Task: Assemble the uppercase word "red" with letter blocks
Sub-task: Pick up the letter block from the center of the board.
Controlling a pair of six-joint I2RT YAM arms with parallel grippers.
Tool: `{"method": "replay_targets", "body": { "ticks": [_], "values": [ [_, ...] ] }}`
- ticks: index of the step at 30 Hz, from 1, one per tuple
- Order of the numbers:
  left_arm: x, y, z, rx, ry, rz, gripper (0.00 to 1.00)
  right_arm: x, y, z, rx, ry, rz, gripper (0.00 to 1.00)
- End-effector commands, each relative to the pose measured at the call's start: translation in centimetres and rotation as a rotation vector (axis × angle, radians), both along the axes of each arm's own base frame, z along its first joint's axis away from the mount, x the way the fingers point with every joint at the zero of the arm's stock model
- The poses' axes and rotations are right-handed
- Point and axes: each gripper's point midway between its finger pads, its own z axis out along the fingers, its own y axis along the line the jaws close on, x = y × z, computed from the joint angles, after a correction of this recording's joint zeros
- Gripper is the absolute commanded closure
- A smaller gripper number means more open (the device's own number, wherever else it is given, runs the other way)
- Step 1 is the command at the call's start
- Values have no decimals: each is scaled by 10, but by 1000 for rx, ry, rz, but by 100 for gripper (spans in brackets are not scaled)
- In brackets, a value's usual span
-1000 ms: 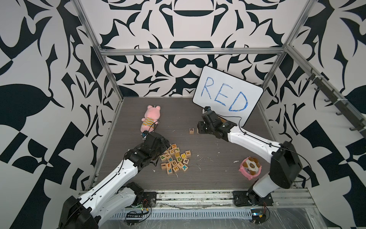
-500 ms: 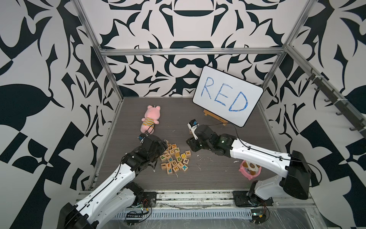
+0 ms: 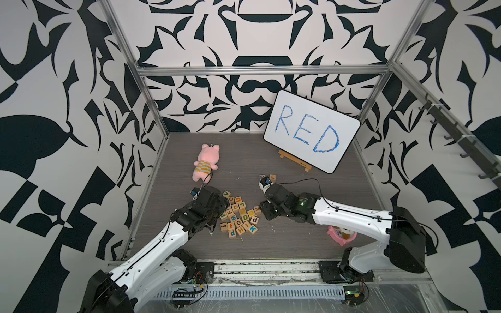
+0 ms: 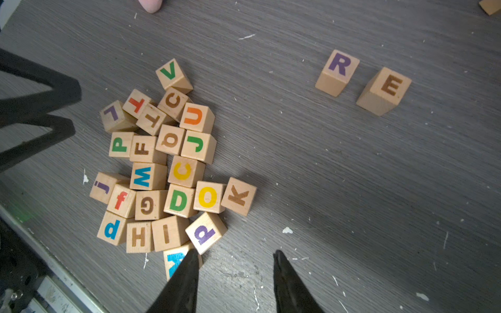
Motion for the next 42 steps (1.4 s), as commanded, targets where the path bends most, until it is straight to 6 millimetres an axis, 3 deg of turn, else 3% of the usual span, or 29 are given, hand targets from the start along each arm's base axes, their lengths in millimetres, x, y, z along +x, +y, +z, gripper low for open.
{"method": "replay_targets", "body": {
  "ticks": [1, 16, 21, 26, 33, 42],
  "values": [
    [-9, 9, -15, 27, 58, 31, 30, -3, -1, 12, 33, -22, -23, 56],
    [-10, 21, -9, 50, 51, 96, 32, -2, 22, 9, 24, -26, 26, 53],
    [-1, -2, -5, -41, 17, 29, 33, 0, 32, 9, 34, -23, 38, 53],
    [-4, 8, -10, 37, 75, 48, 33, 2, 37, 4, 30, -25, 47, 54],
    [-8, -10, -12, -8, 76, -66, 33, 6, 36, -2, -7, -25, 34, 55],
    [-11, 1, -15, 0, 50, -23, 32, 8, 43, -12, -40, -8, 46, 56]
  ]
}}
